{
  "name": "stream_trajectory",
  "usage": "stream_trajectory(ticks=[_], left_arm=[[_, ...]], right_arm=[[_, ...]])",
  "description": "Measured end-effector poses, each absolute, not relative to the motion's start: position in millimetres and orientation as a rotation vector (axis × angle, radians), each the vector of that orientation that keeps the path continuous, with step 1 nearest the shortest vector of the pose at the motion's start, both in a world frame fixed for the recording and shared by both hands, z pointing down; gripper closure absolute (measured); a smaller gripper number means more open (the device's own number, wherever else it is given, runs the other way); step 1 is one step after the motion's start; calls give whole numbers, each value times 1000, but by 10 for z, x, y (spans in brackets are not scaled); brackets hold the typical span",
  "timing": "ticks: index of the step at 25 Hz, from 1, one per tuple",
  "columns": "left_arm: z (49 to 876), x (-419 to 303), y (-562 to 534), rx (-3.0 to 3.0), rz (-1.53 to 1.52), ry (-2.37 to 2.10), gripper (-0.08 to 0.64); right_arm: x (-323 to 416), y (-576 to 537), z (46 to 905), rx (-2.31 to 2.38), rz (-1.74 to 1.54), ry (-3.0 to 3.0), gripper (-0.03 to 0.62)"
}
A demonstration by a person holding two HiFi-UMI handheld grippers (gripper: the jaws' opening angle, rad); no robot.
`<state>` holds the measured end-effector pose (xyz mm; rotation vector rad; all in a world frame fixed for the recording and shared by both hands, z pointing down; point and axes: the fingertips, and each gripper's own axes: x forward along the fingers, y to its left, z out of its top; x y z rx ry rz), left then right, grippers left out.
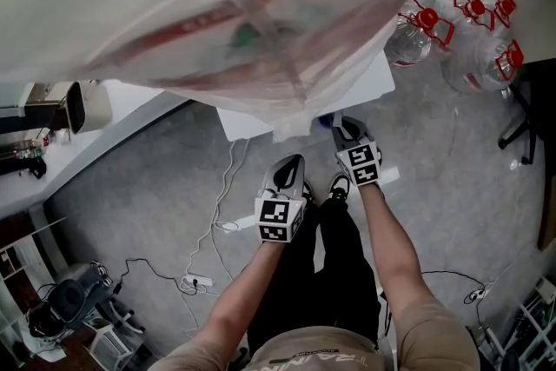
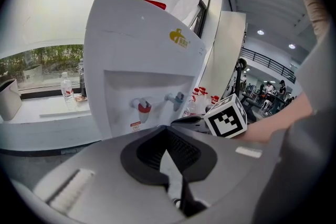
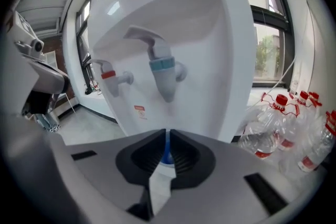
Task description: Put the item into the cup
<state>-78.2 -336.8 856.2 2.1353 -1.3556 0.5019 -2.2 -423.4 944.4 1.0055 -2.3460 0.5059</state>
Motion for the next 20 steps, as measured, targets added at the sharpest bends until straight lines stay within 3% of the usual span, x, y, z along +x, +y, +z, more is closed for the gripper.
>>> stream_trajectory(ticks=[11, 20], left_arm=[[8128, -731, -3144, 2179, 516, -1332, 552], [6946, -417, -3184, 2374, 498, -1256, 552]], right_arm=[[132, -3666, 8567, 998, 529, -2472, 581], [73, -3105, 7134, 870, 387, -2551, 581]])
